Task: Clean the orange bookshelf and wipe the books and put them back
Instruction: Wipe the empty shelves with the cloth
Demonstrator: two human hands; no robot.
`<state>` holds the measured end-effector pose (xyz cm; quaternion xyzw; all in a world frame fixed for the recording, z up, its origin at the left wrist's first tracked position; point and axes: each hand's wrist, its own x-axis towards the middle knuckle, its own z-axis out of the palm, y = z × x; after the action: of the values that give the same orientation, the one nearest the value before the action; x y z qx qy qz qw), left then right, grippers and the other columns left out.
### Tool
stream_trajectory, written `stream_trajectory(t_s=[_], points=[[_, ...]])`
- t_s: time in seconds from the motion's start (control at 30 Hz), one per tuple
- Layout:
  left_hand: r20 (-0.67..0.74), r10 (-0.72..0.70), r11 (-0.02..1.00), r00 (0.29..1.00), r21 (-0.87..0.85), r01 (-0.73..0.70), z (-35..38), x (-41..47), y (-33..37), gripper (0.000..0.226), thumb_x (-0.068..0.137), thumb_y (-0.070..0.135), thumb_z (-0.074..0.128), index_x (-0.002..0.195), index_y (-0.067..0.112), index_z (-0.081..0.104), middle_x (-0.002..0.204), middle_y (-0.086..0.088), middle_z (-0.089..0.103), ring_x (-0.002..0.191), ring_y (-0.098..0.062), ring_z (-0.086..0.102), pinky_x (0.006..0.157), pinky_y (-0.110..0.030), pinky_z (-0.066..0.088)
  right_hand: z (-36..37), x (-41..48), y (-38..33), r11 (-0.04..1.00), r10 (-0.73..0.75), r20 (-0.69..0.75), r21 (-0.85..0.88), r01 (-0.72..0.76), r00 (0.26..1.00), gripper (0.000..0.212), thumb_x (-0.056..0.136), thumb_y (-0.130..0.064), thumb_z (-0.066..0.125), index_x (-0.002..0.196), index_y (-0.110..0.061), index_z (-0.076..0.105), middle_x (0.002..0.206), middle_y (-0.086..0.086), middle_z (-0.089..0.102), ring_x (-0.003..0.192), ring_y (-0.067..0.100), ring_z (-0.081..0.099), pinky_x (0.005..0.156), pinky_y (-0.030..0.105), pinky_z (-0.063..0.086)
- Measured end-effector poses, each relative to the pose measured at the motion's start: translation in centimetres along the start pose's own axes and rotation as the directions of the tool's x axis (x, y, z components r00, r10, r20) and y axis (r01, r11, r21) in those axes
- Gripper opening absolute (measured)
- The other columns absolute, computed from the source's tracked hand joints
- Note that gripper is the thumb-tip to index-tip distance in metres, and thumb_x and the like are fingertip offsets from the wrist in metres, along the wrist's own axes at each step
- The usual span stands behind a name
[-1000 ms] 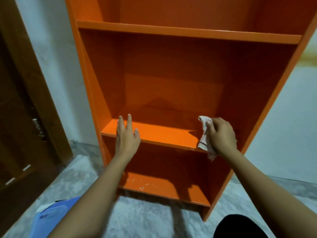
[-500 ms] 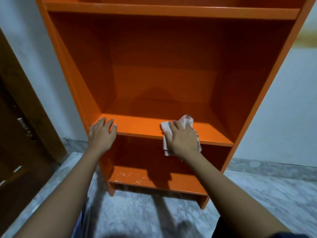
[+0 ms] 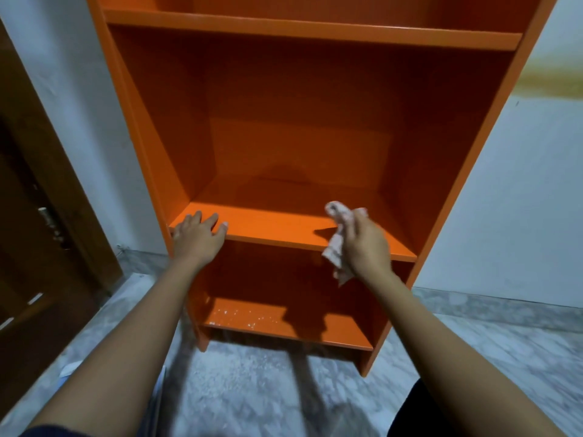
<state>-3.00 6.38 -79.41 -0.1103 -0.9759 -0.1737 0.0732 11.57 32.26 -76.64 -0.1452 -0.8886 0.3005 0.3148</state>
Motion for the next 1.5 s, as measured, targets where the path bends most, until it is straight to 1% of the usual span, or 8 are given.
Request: stream_trajectory(t_s=[0.1, 0.2, 0.33, 0.47, 0.97, 1.23, 1.37, 1.5], points=[[-0.009, -0.001, 0.999, 1.000, -0.033, 0.000, 0.0, -0.5, 0.2, 0.055, 0.099, 0.049, 0.029, 0.145, 0.021, 0.035, 0.155, -0.012, 0.024, 0.144, -0.031, 0.014, 0.115, -0.046, 0.010, -2.6, -1.0, 3.6, 0.993, 0.039, -0.123, -0.108, -0.052, 0.992, 0.034, 0.102, -0.035, 0.030, 0.111, -0.022, 0.061, 0.092, 0.005, 0.061, 0.088, 0.027, 0.060, 0.065, 0.031, 0.041], [-0.034, -0.002, 0.999, 0.999, -0.053, 0.001, 0.1, -0.5, 0.2, 0.054, 0.099, 0.047, 0.031, 0.144, 0.020, 0.037, 0.154, -0.012, 0.026, 0.144, -0.030, 0.016, 0.116, -0.045, 0.011, -2.5, -2.4, 6.2, 0.874, -0.139, 0.077, -0.460, 0.159, 0.987, 0.042, 0.097, -0.039, 0.031, 0.120, -0.016, 0.058, 0.118, 0.011, 0.062, 0.105, 0.036, 0.058, 0.085, 0.043, 0.046], [-0.066, -0.003, 0.998, 0.998, -0.065, -0.001, 0.4, -0.6, 0.1, 0.053, 0.098, 0.047, 0.032, 0.143, 0.019, 0.039, 0.153, -0.012, 0.029, 0.144, -0.030, 0.018, 0.116, -0.044, 0.012, -0.9, -1.9, 5.9, 0.768, -0.193, 0.223, -0.571, 0.289, 0.955, 0.049, 0.092, -0.043, 0.042, 0.128, -0.012, 0.054, 0.128, 0.010, 0.058, 0.102, 0.040, 0.058, 0.084, 0.047, 0.048], [-0.087, 0.006, 0.997, 0.996, -0.076, -0.013, 0.7, -0.5, -0.2, 0.052, 0.099, 0.047, 0.032, 0.142, 0.020, 0.040, 0.153, -0.011, 0.030, 0.143, -0.029, 0.019, 0.116, -0.045, 0.013, 1.2, -1.5, 4.7, 0.762, -0.257, 0.251, -0.541, 0.356, 0.933, 0.048, 0.091, -0.038, 0.058, 0.132, -0.013, 0.051, 0.133, 0.008, 0.056, 0.105, 0.039, 0.055, 0.086, 0.047, 0.046], [-0.266, 0.092, 0.952, 0.960, -0.259, -0.163, 0.1, -0.8, -2.3, 0.034, 0.095, 0.030, 0.051, 0.118, 0.009, 0.064, 0.128, -0.011, 0.058, 0.123, -0.029, 0.049, 0.102, -0.040, 0.035, 8.1, 0.5, -1.9, 0.736, -0.353, 0.393, -0.443, 0.511, 0.849, 0.051, 0.093, -0.043, 0.051, 0.135, -0.015, 0.047, 0.138, 0.005, 0.051, 0.110, 0.040, 0.052, 0.083, 0.044, 0.043], [-0.727, -0.033, 0.865, 0.686, -0.364, -0.344, -4.0, -1.2, -3.3, 0.034, 0.094, 0.016, 0.052, 0.128, 0.015, 0.055, 0.136, -0.013, 0.039, 0.131, -0.021, 0.032, 0.107, -0.026, 0.027, 13.5, 0.9, -6.6, 0.695, -0.489, 0.407, -0.352, 0.627, 0.771, 0.045, 0.081, -0.039, 0.070, 0.118, -0.015, 0.062, 0.119, 0.002, 0.065, 0.085, 0.033, 0.064, 0.066, 0.035, 0.050], [-0.580, 0.007, 0.776, 0.814, -0.511, -0.371, -5.6, 0.6, -4.7, 0.058, 0.098, 0.024, 0.046, 0.148, 0.035, 0.018, 0.148, -0.010, 0.031, 0.133, -0.019, 0.036, 0.108, -0.039, 0.037, 16.4, 1.6, -10.2, 0.783, -0.502, 0.432, -0.141, 0.606, 0.749, 0.039, 0.091, -0.039, 0.053, 0.126, -0.022, 0.055, 0.127, -0.002, 0.060, 0.104, 0.033, 0.056, 0.079, 0.038, 0.042], [-0.446, 0.080, 0.748, 0.892, -0.564, -0.349, -7.5, 1.7, -5.8, 0.065, 0.101, 0.027, 0.040, 0.145, 0.043, -0.004, 0.132, -0.017, 0.052, 0.100, -0.023, 0.061, 0.083, -0.035, 0.053, 19.1, 2.1, -13.6, 0.894, -0.447, 0.357, 0.140, 0.425, 0.821, 0.041, 0.094, -0.042, 0.042, 0.130, -0.026, 0.052, 0.127, 0.000, 0.059, 0.115, 0.027, 0.051, 0.090, 0.039, 0.042]])
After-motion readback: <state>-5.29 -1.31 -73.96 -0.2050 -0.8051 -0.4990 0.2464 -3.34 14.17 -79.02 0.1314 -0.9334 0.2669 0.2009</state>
